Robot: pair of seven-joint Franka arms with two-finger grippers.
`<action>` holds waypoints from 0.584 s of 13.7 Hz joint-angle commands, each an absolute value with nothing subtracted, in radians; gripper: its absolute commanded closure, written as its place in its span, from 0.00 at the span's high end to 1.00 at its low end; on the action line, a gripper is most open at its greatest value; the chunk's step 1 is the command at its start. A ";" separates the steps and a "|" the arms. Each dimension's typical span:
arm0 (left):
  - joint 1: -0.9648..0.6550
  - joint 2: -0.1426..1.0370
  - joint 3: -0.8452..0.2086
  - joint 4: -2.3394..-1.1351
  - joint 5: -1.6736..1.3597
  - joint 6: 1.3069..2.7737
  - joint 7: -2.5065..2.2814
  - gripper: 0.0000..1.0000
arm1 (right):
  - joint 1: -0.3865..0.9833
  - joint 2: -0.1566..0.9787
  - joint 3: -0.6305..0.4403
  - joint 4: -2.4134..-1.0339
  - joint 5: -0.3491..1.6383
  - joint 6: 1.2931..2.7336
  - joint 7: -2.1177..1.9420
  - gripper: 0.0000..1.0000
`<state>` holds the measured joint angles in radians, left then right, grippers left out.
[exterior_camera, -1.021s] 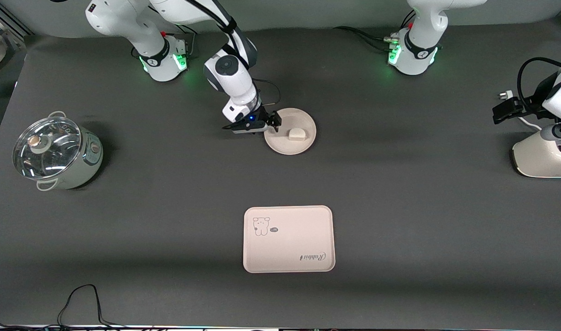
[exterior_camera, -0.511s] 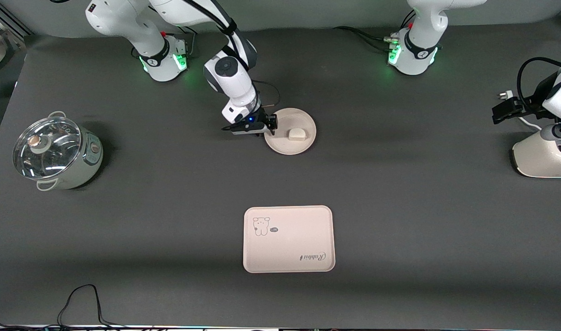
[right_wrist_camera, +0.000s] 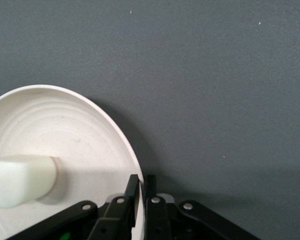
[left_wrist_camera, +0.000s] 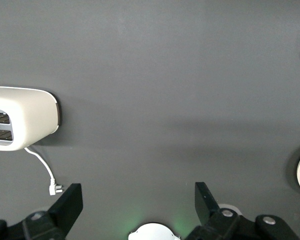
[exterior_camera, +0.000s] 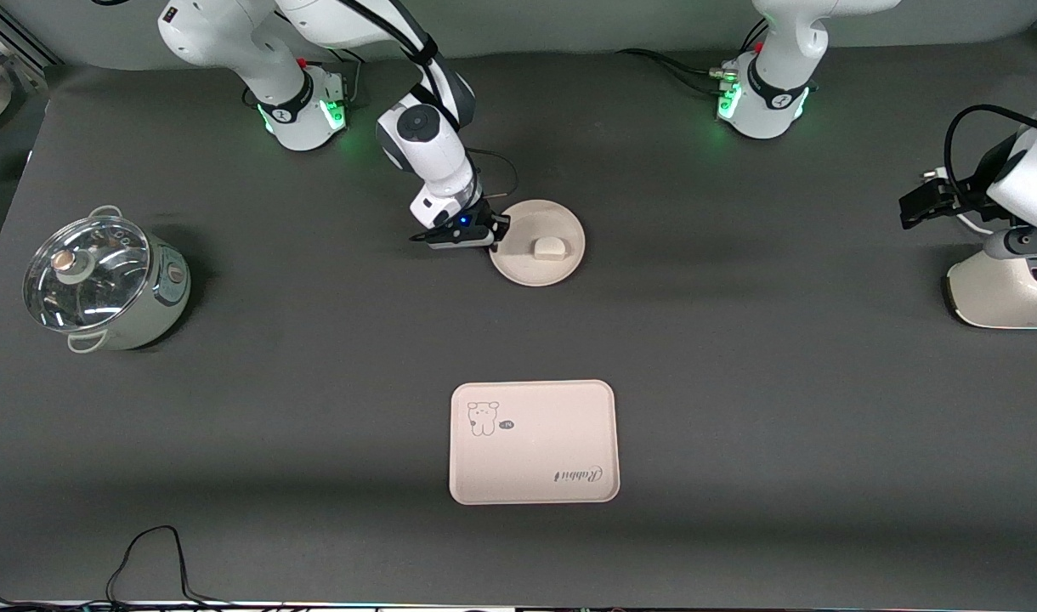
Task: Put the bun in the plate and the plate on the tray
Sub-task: 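Lift the plate with the right gripper and move it onto the tray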
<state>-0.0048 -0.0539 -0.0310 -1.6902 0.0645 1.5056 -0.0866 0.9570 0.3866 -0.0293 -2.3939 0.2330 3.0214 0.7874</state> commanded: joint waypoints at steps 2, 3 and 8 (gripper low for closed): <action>-0.014 -0.074 -0.025 -1.677 0.067 1.471 -0.075 1.00 | 0.965 0.394 -0.034 -2.384 0.252 3.034 0.793 0.05; -0.012 -0.074 -0.023 -1.677 0.067 1.463 -0.063 1.00 | 0.963 0.391 -0.035 -2.384 0.252 3.034 0.792 0.05; -0.009 -0.072 -0.021 -1.677 0.069 1.463 -0.061 1.00 | 0.916 0.252 -0.043 -2.384 0.250 2.943 0.747 0.04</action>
<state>-0.0055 -0.0580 -0.0259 -1.6802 0.0652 1.4839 -0.0769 0.9392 0.3436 -0.0418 -2.3771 0.2331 3.0119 0.7841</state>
